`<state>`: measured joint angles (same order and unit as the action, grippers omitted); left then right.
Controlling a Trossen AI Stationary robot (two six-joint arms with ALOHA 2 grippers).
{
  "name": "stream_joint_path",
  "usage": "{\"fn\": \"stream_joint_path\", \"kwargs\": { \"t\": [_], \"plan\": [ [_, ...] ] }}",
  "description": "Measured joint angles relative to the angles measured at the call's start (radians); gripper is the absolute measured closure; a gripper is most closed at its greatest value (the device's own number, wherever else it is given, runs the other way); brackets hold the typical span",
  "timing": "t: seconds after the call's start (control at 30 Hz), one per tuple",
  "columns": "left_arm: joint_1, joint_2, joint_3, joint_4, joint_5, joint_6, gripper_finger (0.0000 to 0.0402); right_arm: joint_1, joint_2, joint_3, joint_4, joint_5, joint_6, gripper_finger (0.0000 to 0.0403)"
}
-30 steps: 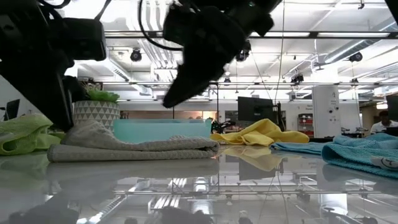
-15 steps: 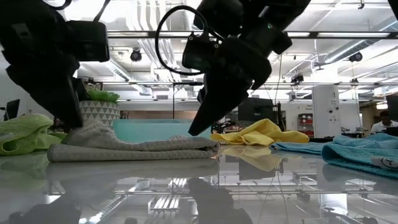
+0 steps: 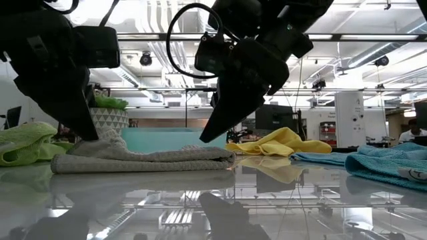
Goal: Fold microfiber towels
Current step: Fold the gray microfiber towel
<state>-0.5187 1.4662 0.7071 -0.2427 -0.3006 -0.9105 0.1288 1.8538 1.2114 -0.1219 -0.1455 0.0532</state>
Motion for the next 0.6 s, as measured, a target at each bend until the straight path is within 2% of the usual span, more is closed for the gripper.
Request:
{"fn": "stream_joint_path", "kwargs": {
  "t": [0.37,0.6],
  "plan": [
    [-0.058,-0.035,0.021,-0.032,0.068,0.059,0.0401,0.005,0.000,-0.015,-0.017,0.000,-0.002,0.0350],
    [-0.062,0.011,0.011,-0.029,0.069,-0.012,0.0401,0.005,0.001,-0.056,0.056,0.000,0.011,0.0351]
  ]
}}
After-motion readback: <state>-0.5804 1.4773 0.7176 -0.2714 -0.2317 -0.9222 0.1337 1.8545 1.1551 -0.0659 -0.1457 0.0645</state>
